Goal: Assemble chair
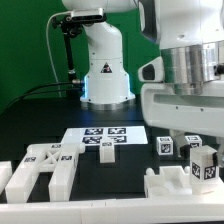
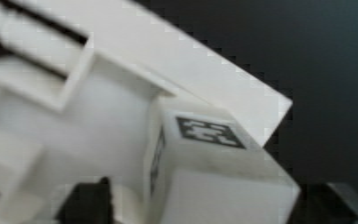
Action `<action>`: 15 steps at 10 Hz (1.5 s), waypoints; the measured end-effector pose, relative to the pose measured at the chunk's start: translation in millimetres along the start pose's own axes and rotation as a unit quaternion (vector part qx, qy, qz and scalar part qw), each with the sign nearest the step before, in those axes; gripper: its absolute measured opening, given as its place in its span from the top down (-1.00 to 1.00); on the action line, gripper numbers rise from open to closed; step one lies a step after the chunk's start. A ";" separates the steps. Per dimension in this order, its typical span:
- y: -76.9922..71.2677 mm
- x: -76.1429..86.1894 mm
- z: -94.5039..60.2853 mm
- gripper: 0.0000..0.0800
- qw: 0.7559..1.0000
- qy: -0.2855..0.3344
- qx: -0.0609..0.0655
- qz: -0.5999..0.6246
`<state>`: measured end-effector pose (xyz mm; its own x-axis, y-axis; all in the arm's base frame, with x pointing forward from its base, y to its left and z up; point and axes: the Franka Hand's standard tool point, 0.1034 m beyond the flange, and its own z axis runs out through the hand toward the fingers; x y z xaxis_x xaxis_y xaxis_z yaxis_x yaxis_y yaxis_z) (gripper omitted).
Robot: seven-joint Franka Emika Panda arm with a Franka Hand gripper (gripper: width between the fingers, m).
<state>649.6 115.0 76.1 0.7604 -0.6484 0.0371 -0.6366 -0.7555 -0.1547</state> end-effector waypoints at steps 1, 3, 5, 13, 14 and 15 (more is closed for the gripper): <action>-4.0 -3.9 -1.1 -0.53 0.998 -0.001 0.003 -0.067; -5.4 -8.4 -1.9 -0.61 0.994 0.001 0.004 -0.113; -4.4 -6.4 -2.3 -0.62 0.977 0.003 0.000 -0.214; -3.9 1.3 -4.3 0.29 0.965 0.008 -0.007 -0.261; -3.1 2.0 -4.4 0.29 0.980 0.008 -0.007 -0.200; -1.5 2.9 -4.3 0.29 0.996 0.010 -0.008 -0.090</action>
Offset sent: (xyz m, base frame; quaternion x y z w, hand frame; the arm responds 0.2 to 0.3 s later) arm 0.0000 0.0000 0.0000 0.0000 0.0000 -0.1296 0.9916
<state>652.2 113.8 80.7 0.8594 -0.5045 0.0826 -0.4928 -0.8606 -0.1285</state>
